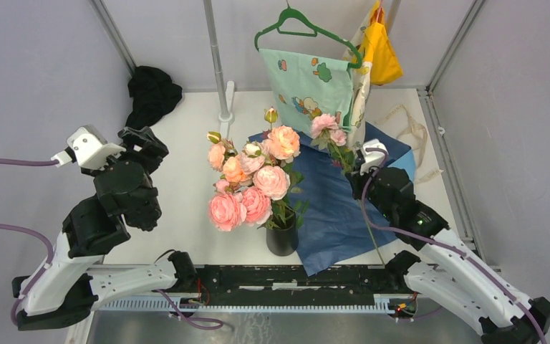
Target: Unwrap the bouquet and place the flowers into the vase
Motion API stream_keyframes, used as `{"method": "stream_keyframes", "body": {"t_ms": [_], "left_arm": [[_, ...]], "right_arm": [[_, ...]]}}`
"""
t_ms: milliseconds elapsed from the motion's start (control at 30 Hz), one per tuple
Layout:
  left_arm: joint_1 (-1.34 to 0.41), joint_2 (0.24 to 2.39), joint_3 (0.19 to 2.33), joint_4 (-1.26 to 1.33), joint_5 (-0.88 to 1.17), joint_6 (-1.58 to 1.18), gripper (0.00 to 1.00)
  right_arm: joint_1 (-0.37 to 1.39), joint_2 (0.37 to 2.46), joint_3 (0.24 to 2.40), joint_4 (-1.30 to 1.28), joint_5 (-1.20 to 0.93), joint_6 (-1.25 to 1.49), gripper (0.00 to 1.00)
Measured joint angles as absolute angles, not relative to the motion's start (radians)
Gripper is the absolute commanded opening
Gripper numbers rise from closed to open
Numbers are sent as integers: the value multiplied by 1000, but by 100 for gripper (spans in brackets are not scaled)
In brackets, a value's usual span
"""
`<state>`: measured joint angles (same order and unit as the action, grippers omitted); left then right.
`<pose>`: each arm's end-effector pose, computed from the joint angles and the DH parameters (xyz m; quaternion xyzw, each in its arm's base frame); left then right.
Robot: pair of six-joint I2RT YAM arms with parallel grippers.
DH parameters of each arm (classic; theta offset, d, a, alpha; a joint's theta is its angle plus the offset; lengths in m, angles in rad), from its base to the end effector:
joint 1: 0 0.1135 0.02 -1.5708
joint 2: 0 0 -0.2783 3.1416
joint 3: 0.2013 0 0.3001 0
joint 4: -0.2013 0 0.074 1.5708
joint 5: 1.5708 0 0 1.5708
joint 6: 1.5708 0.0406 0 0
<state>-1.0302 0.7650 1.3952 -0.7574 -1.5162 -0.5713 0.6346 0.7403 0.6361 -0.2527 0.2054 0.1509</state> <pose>0.0847 -0.0623 0.5183 -0.3184 0.6341 0.0148 0.7045 0.1819 0.1236 0.2906 -0.1389 0.8073 0.1393 0.5564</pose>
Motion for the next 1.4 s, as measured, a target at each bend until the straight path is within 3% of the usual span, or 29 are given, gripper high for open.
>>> {"method": "stream_keyframes", "body": {"t_ms": [300,533,1067,1400], "left_arm": [[-1030,773,1394,-758,-1509,-571,76],[-1030,788,1394,-758,-1509,-571,76],[-1030,777,1394,-758,-1508,-571,76],[-1030,794,1394,-758,-1489,-571,76]], "right_arm": [[635,640,873,-374,269,115,0],[635,623,993,-249,221,91,0],[635,782,992,517,-297,306,0],[635,884,918,1029,-447,611,0]]}}
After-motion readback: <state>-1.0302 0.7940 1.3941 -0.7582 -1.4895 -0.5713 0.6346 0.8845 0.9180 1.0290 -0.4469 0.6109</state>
